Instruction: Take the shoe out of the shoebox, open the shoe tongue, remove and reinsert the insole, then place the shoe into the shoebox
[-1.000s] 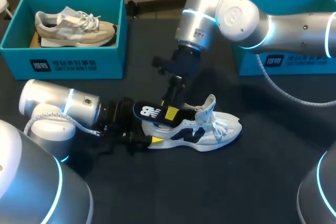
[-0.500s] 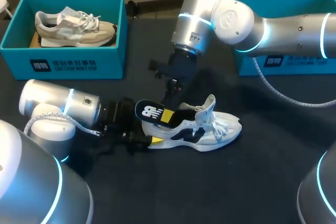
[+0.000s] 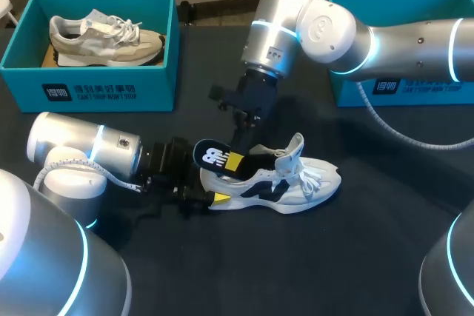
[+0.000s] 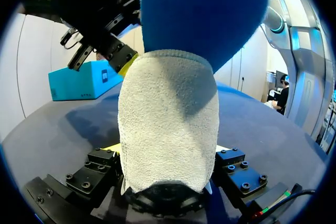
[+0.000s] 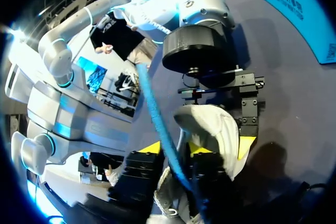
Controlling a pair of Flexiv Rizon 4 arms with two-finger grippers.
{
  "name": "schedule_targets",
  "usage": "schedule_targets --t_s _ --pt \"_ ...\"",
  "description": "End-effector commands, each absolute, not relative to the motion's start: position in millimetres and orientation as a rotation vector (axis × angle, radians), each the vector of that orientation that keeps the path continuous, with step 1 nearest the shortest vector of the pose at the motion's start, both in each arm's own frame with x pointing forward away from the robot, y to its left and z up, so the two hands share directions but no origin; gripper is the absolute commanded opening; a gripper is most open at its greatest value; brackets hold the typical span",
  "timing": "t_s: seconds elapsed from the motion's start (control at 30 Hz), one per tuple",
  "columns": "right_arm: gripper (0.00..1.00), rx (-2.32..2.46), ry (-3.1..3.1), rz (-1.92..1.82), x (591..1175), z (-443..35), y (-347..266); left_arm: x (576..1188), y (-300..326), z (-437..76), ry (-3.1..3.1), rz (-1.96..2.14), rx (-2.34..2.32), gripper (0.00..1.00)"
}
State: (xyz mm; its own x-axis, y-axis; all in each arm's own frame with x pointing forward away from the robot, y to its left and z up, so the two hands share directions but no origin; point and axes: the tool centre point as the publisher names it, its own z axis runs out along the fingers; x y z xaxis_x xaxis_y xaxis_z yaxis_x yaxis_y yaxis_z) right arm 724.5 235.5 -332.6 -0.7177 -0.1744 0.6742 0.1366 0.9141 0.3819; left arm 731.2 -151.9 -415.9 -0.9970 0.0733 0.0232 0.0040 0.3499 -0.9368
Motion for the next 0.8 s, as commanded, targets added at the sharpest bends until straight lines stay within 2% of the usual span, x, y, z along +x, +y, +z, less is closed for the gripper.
schedule_targets --t_s 0.03,0.33,0.8 --pt "0.00 0.028 -2.314 -0.535 729 -334 238 731 -153 -419 -2.533 1.755 -0.071 0.00" --pt "0.00 0.016 -2.364 -0.653 737 -324 243 731 -153 -419 -2.533 1.755 -0.071 0.00" --pt "0.00 -0.027 -2.528 -0.948 759 -273 256 731 -153 -419 -2.533 1.755 -0.071 0.00"
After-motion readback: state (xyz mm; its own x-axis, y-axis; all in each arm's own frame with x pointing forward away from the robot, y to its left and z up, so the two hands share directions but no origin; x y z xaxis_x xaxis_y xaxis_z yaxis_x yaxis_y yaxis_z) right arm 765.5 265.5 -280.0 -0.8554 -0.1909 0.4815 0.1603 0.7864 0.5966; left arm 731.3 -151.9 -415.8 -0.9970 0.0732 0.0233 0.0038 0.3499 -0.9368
